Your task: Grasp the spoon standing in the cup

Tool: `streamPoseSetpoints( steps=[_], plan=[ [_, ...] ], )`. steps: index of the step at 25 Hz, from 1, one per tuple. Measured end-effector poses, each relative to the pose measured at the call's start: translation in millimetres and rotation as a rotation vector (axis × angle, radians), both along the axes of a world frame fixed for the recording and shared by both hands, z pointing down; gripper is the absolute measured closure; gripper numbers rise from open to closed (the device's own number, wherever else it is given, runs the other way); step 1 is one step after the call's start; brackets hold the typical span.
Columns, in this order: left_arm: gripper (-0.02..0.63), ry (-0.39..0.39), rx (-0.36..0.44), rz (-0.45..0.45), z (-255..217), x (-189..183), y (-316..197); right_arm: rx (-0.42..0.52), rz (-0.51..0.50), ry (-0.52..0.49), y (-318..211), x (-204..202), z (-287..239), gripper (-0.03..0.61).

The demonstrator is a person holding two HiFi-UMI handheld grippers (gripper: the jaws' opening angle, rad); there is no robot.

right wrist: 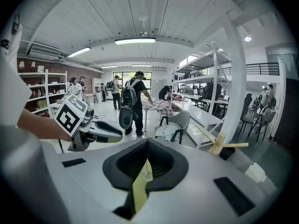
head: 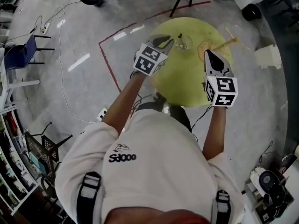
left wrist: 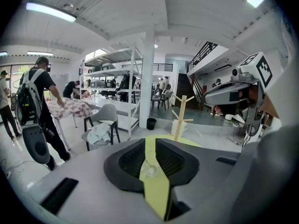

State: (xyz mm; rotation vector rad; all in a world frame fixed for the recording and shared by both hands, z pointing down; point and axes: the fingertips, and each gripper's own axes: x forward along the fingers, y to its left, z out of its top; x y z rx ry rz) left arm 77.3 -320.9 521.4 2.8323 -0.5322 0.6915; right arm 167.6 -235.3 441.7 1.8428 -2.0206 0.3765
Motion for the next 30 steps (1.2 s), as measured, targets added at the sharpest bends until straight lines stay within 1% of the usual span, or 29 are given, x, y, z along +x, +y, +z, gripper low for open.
streamPoseSetpoints(
  steps=[1, 2, 13, 18, 22, 26, 30],
  plan=[
    [0.516, -0.011, -0.016, 0.003, 7.8, 4.7, -2.6, -0.009, 0.003, -0.006, -2.6, 3.5, 4.9, 0.557],
    [0.503, -0.022, -0.031, 0.005, 15.5, 9.7, -5.5, -0.018, 0.005, -0.013, -5.6, 7.3, 9.7, 0.557],
    [0.499, -0.092, -0.161, 0.004, 89.4, 53.7, -40.3, -0.096, 0.05, -0.07, -33.3, 33.0, 53.9, 0.557],
    [0.492, -0.12, -0.228, 0.002, 123.9, 65.4, -50.1, -0.128, 0.06, -0.085, -42.2, 39.3, 71.0, 0.557],
    [0.491, -0.14, -0.253, -0.008, 142.2, 76.3, -53.8, -0.146, 0.076, -0.092, -44.1, 48.0, 80.9, 0.555],
    [0.491, -0.145, -0.269, -0.031, 154.5, 79.0, -56.7, -0.156, 0.083, -0.094, -42.8, 50.9, 84.1, 0.557],
    [0.521, -0.135, -0.266, -0.051, 158.0, 84.0, -61.2, -0.159, 0.083, -0.089, -40.7, 54.9, 82.8, 0.557]
  ],
)
